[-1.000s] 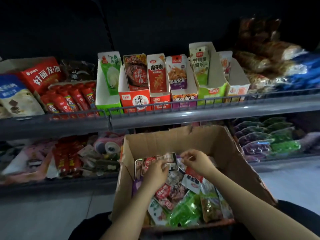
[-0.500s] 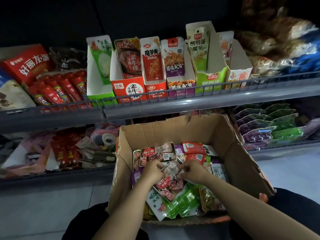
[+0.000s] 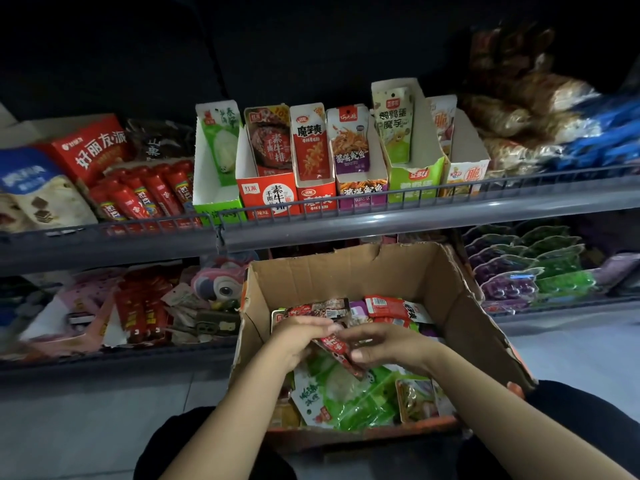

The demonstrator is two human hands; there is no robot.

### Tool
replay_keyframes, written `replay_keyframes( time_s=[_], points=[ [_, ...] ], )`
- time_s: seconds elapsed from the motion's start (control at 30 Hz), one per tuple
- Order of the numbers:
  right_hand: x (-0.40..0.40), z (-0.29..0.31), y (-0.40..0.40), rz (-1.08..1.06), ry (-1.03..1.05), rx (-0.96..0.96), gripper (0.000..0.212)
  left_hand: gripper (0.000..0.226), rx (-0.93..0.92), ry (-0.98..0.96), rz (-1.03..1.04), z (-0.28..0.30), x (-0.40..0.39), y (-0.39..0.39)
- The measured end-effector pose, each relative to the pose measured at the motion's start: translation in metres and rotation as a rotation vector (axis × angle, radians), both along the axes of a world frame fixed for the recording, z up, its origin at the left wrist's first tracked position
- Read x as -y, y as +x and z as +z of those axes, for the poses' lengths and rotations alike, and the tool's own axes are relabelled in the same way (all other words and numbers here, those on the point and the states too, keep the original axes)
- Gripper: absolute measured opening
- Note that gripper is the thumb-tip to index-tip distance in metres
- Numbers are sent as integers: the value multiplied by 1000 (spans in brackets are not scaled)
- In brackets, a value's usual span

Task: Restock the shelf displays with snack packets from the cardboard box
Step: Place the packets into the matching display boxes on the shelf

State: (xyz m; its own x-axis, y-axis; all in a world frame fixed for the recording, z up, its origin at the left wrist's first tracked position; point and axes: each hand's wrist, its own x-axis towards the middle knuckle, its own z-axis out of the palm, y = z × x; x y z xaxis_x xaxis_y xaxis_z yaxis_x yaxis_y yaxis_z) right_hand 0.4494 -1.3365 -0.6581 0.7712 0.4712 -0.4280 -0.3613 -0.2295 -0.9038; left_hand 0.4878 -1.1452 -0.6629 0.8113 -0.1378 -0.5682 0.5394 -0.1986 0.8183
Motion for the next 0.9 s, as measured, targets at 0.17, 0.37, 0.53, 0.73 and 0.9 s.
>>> replay_keyframes(
  time_s=[0.17, 0.37, 0.53, 0.73, 0.9],
  points=[
    [-3, 23, -17, -41, -17, 118, 42, 17, 30, -188, 59, 23, -4, -13],
    [-3, 44, -15, -141, -106, 332, 18, 22, 91, -254, 55, 50, -14, -17],
    [-6, 68, -2, -149, -209, 489, 10, 9, 146, -115, 36, 62, -14, -10],
    [-13, 58, 14, -48, -376, 424, 21, 7, 73, -72, 82, 58, -5, -5],
    [-13, 53, 25, -176, -417, 484, 9, 12, 95, -65, 100, 60, -5, 1]
  ],
)
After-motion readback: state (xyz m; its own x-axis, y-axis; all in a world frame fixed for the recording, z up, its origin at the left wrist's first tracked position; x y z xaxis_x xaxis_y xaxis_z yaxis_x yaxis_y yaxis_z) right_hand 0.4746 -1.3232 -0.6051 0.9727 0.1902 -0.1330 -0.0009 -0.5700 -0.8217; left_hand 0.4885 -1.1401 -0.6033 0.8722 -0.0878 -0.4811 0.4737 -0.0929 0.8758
